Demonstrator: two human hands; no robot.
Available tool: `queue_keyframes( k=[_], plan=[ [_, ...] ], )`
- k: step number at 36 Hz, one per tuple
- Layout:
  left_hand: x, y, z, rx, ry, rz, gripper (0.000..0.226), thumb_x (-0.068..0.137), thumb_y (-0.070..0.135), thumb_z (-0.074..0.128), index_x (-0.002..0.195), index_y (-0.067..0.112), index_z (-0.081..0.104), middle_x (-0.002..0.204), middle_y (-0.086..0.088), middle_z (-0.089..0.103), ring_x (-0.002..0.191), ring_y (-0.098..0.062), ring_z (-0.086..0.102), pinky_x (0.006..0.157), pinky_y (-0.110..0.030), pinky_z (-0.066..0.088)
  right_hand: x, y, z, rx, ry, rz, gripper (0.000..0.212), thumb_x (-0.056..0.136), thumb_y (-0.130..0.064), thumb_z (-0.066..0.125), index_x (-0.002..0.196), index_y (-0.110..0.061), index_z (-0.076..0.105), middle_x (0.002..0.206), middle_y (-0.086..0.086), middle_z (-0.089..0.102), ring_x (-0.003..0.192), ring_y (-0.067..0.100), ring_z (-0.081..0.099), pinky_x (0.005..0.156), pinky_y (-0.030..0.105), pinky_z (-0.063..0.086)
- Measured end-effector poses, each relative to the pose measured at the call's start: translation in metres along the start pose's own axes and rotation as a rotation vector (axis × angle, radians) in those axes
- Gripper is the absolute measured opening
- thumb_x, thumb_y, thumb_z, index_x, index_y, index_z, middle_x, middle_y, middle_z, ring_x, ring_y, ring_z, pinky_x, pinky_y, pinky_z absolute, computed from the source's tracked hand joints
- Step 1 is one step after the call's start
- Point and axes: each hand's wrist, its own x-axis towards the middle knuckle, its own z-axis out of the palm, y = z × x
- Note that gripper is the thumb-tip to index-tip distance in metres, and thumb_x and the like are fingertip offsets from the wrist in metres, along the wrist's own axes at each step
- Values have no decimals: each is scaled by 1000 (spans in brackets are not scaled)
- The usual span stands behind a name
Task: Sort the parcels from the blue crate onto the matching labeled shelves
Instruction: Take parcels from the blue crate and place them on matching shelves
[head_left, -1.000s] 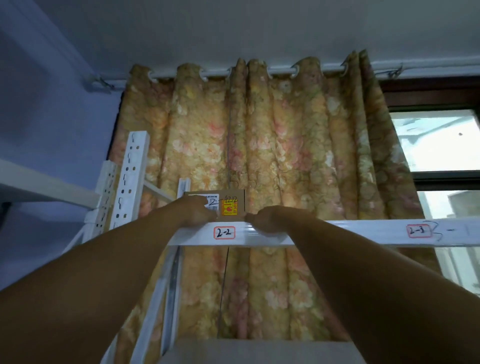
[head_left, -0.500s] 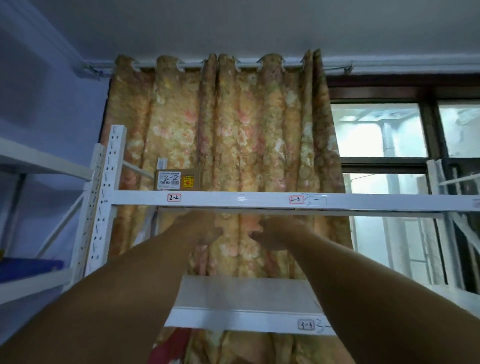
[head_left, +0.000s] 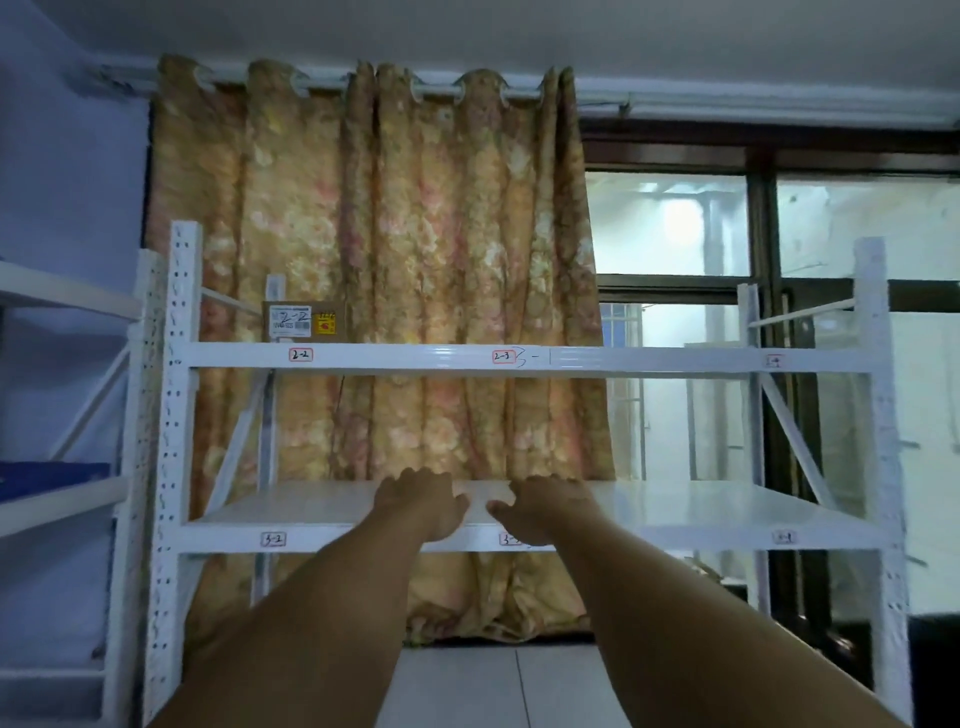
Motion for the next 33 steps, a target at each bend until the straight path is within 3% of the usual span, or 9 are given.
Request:
queue_keyframes(
  k=[6, 14, 27, 31, 33],
  plan=[
    [-68, 29, 6, 46, 0, 41, 63, 106, 57, 26, 156, 21, 36, 157, -9, 40, 141, -32, 38, 113, -45, 31, -70, 14, 13, -5, 73, -11, 70, 104, -66, 26, 156, -20, 39, 160, 8, 42, 147, 31, 38, 117, 46, 31],
    [-153, 35, 7, 60, -23, 41, 60, 105, 56, 25, 151, 21, 41, 156, -8, 41, 140, -30, 37, 118, -45, 27, -147, 19, 13, 17, 3, 5, 61, 103, -58, 29, 151, -23, 45, 152, 5, 51, 137, 30, 47, 112, 47, 37],
    [-223, 35, -16, 71, -18, -63, 61, 104, 58, 25, 150, 20, 43, 152, -8, 45, 136, -31, 43, 113, -47, 34, -210, 20, -21, 44, -3, -89, 59, 104, -55, 32, 150, -20, 46, 149, 7, 54, 134, 30, 49, 108, 45, 37],
    [-241, 30, -16, -33, -22, -121, 61, 99, 56, 30, 145, 21, 50, 148, -9, 52, 128, -32, 53, 105, -45, 45, -212, 7, -17, 47, 3, -134, 62, 102, -59, 31, 148, -21, 48, 150, 8, 53, 136, 30, 49, 110, 45, 39],
    [-255, 23, -16, -81, -18, -142, 62, 99, 57, 33, 151, 26, 44, 156, -7, 45, 134, -32, 49, 108, -43, 44, -211, -3, -13, 49, -32, -151, 62, 103, -59, 30, 150, -22, 47, 152, 8, 51, 139, 31, 46, 112, 46, 39]
  ],
)
